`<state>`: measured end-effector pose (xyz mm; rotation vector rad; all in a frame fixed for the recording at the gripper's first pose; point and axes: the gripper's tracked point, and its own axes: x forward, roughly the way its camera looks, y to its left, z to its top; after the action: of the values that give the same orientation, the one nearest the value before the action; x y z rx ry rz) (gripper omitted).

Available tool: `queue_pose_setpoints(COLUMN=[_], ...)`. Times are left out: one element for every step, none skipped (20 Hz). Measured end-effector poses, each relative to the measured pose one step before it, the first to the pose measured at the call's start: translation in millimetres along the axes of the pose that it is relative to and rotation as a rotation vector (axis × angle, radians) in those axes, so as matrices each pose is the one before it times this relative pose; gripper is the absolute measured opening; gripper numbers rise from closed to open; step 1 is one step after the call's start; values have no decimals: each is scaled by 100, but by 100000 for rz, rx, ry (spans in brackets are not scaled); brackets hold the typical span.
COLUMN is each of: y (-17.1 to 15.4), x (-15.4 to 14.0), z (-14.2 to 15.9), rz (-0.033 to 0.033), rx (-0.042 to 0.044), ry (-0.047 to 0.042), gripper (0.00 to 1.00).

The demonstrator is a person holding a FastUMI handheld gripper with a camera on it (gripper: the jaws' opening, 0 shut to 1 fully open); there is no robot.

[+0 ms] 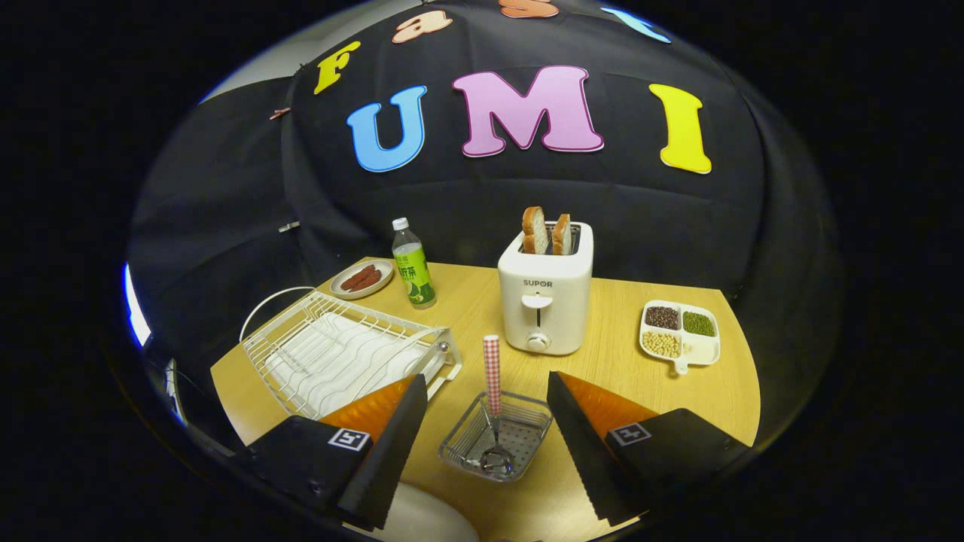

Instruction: Take the plate from the dish rack, then take the spoon from the basket and place it into the plate.

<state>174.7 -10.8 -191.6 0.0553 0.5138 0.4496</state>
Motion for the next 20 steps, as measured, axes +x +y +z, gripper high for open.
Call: queue_pose_setpoints(y=[257,95,-113,-319,-20,28,33,-22,84,55,16,-54,65,124,-20,20,-71,-19,79,-145], x=[760,841,869,936,952,882,808,757,635,565,440,531,347,311,97,32,61,-46,-82,16], z=[252,244,69,48,-247,-243,-273,-194,-192,-181,-182,-213,-219,-62,-22,54,-45,-126,-8,31], rz=[-42,-464,-971,-2148,-1118,-897,-615,-407,-37,-121,-36,-327,89,-95,-296,-436,-627,-539,-72,-295], rx=[-66,-841,-1891,-2092,-1091,-211,211,577,993,868,567,2,-333,-557,-448,-78,269,798,828,-95], ry=[-276,-140,-115,205,952,1385,1713,1098,959,1061,803,1041,951,543,411,-149,269,655,155,36], gripper=[99,99,99,99,99,99,99,99,97,87,83,76,74,69,64,53,46,33,27,19])
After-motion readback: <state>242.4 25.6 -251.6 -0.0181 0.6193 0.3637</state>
